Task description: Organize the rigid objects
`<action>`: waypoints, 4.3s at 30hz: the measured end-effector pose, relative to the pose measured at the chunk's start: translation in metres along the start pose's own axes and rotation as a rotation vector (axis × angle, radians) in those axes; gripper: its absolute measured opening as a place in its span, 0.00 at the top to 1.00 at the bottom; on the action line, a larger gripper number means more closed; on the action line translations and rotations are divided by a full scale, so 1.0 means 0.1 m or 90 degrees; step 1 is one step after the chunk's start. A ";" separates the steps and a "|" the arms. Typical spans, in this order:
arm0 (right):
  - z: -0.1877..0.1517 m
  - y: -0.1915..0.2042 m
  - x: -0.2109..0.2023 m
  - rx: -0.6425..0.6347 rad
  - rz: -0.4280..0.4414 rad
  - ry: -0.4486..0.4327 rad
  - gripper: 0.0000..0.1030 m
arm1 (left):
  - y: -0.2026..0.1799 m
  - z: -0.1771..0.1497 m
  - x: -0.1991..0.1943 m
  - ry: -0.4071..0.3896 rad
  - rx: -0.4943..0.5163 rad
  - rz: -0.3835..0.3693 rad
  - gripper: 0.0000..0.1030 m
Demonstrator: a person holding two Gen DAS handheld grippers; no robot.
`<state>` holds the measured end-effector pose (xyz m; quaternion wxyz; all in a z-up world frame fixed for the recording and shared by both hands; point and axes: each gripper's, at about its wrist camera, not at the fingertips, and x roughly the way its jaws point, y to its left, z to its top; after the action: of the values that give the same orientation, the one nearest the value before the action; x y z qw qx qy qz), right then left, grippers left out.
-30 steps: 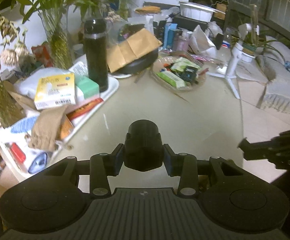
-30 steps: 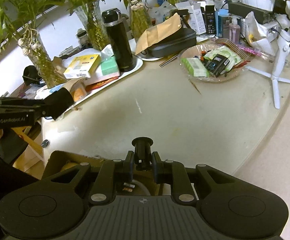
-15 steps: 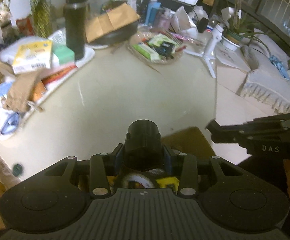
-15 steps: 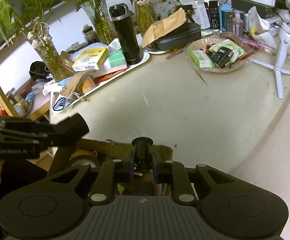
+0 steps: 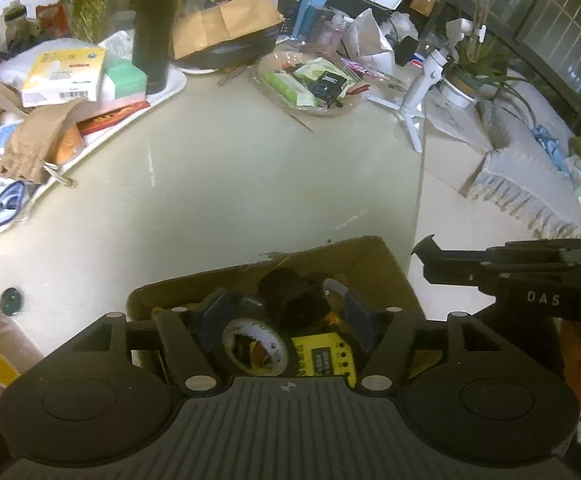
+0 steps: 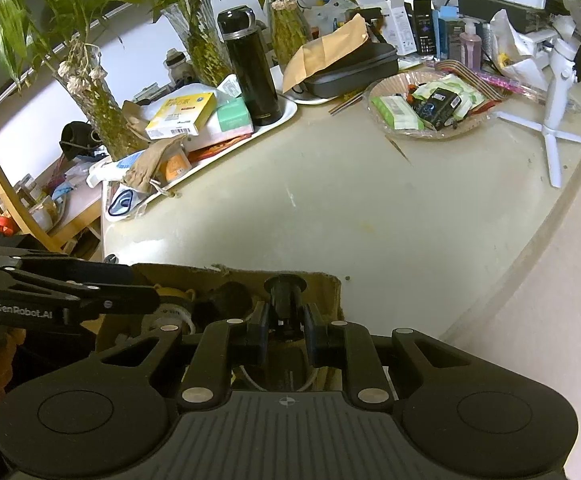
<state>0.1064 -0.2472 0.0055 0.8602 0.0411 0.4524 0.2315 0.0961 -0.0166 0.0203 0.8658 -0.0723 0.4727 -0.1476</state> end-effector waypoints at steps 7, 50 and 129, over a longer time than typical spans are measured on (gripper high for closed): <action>-0.07 0.04 0.00 -0.002 -0.001 0.008 0.80 | -0.01 -0.12 -0.11 -0.009 0.024 0.061 0.39; -0.47 0.52 0.04 -0.128 -0.067 0.077 0.00 | -0.01 -0.71 -0.36 0.036 0.027 0.163 0.00; -0.73 0.41 0.09 -0.100 -0.074 0.102 0.00 | -0.05 -0.84 -0.29 0.074 0.049 0.186 0.00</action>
<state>0.0375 -0.2167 -0.0332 0.8340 -0.0716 0.5016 0.2183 0.0096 -0.0109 -0.0005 0.8514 0.0389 0.5214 -0.0421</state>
